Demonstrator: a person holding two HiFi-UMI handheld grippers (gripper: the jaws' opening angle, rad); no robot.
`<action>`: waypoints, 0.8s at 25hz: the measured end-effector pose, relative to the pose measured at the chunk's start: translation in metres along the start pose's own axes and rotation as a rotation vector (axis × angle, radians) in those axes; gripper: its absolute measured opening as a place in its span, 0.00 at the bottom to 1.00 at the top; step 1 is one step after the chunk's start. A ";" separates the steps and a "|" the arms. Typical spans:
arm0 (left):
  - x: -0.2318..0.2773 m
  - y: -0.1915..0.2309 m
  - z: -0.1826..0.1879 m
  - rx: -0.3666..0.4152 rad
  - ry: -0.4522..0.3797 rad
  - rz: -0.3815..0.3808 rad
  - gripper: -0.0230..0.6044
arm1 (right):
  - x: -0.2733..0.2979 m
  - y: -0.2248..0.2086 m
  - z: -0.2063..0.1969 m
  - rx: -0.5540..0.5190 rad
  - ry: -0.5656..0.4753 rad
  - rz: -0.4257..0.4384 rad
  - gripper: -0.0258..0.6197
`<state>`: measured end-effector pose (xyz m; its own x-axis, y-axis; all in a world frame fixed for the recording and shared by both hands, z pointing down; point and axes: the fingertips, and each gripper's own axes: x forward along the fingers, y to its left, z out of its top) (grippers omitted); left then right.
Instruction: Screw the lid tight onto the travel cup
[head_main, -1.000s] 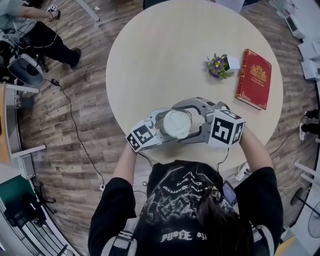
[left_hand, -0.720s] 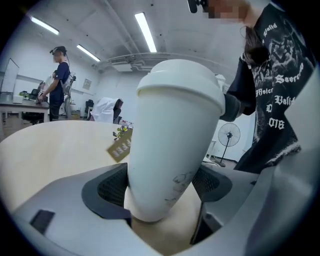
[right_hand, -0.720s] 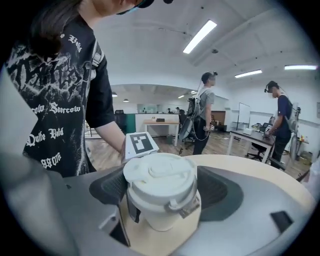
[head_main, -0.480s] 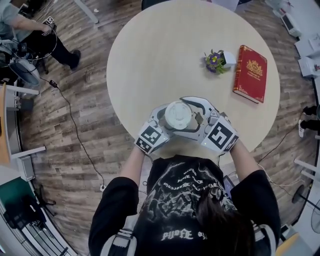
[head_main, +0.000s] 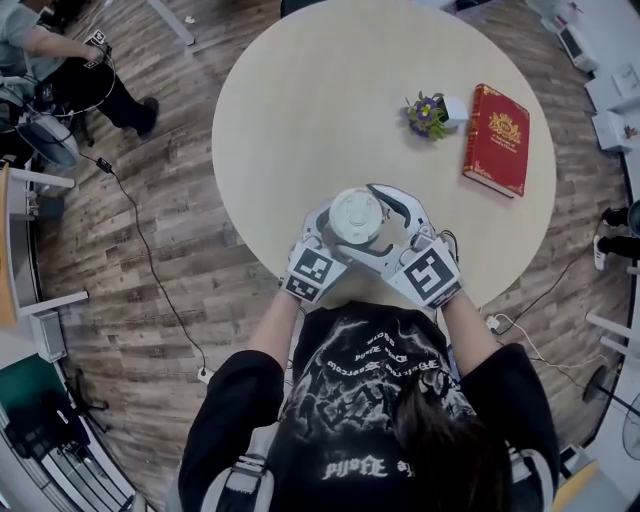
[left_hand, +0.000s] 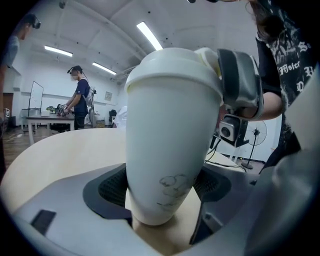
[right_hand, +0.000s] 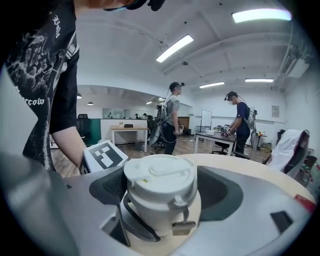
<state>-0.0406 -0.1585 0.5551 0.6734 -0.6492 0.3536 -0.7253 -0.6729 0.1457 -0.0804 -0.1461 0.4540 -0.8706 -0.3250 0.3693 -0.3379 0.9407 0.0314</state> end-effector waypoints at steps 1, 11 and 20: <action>0.000 0.000 0.000 0.002 0.001 0.007 0.69 | 0.000 0.000 0.000 0.009 -0.005 -0.026 0.71; 0.003 0.002 -0.001 0.000 -0.002 0.049 0.69 | 0.004 -0.008 0.001 -0.020 -0.058 -0.212 0.73; 0.005 -0.004 -0.004 -0.014 0.074 -0.039 0.69 | 0.000 0.000 0.002 0.149 -0.070 -0.105 0.79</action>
<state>-0.0346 -0.1573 0.5604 0.6894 -0.5941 0.4144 -0.7007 -0.6920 0.1736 -0.0808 -0.1457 0.4522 -0.8487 -0.4317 0.3054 -0.4730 0.8780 -0.0735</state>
